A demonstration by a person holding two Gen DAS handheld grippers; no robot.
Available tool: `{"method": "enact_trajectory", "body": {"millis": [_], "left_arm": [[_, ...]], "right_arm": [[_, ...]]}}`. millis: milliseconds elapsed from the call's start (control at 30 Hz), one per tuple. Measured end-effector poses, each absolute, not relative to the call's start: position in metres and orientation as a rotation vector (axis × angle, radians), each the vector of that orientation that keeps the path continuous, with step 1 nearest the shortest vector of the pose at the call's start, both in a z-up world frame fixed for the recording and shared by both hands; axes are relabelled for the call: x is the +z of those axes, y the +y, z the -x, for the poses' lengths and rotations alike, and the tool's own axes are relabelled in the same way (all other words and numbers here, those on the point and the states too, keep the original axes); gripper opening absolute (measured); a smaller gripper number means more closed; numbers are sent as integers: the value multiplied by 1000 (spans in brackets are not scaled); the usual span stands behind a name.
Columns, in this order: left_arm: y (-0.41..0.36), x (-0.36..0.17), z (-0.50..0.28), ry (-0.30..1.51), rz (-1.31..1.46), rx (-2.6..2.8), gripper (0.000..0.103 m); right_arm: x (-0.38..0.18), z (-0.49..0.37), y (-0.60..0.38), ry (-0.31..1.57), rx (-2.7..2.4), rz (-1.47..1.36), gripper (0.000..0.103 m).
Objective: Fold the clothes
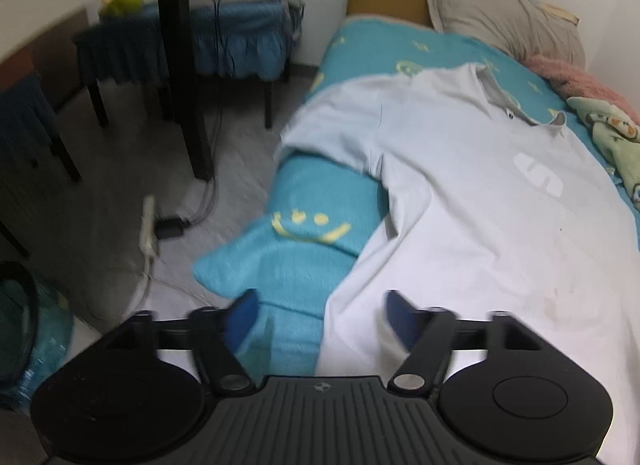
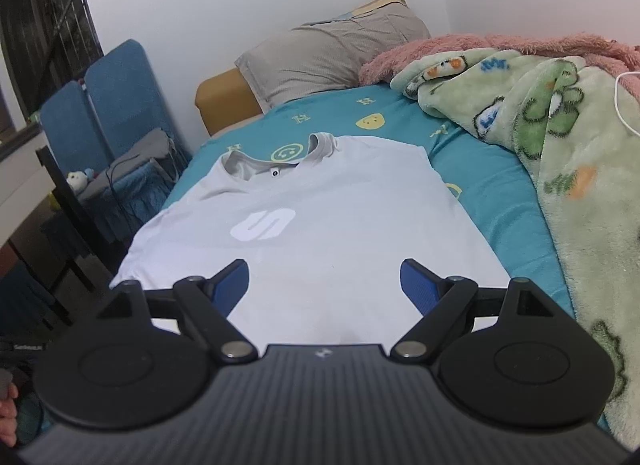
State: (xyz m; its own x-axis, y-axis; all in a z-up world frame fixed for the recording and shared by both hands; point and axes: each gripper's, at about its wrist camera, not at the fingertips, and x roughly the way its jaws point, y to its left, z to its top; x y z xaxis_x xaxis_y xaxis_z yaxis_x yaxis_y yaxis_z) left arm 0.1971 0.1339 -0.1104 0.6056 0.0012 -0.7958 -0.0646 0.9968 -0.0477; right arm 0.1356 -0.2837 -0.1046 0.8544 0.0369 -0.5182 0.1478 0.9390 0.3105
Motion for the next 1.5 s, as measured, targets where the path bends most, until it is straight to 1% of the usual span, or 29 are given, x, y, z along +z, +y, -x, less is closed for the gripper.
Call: {"method": "enact_trajectory", "body": {"millis": [133, 300, 400, 567, 700, 833, 900, 1033, 1167, 1200, 1233, 1300, 1367, 1400, 1433, 1500], "left_arm": [[114, -90, -181, 844, 60, -2, 87], [87, -69, -158, 751, 70, -64, 96], [70, -66, -147, 716, 66, -97, 96], [47, -73, -143, 716, 17, -123, 97], [47, -77, -145, 723, 11, -116, 97], [49, -80, -145, 740, 22, -118, 97], [50, -82, -145, 744, 26, -123, 97], [51, -90, -153, 760, 55, -156, 97], [47, -103, -165, 800, 70, -178, 97], [47, -106, -168, 812, 77, -186, 96], [46, -108, -171, 819, 97, -203, 96], [43, -111, -177, 821, 125, -233, 96], [38, -112, -180, 813, 122, -251, 96], [35, -112, -181, 811, 120, -258, 95], [33, -113, -183, 810, 117, -265, 95], [31, -115, -184, 813, 119, -276, 95]], "right_arm": [[-107, -140, -290, 547, -51, -399, 84], [-111, -152, -306, 544, -71, -459, 84], [-117, -160, -319, 545, -90, -495, 84], [-128, -176, -338, 543, -112, -545, 84], [-136, -195, -355, 537, -112, -558, 84], [-147, -222, -393, 531, -141, -645, 84], [-159, -237, -414, 547, -186, -705, 86], [-195, -269, -445, 573, -201, -849, 85], [-223, -294, -460, 568, -220, -901, 85], [-228, -300, -462, 573, -221, -896, 83], [-231, -306, -461, 578, -215, -877, 78], [-237, -317, -461, 587, -201, -840, 74], [-235, -329, -457, 586, -177, -795, 68], [-233, -334, -455, 585, -164, -772, 56], [-231, -338, -451, 583, -148, -748, 35], [-223, -346, -437, 587, -128, -671, 15]]}}
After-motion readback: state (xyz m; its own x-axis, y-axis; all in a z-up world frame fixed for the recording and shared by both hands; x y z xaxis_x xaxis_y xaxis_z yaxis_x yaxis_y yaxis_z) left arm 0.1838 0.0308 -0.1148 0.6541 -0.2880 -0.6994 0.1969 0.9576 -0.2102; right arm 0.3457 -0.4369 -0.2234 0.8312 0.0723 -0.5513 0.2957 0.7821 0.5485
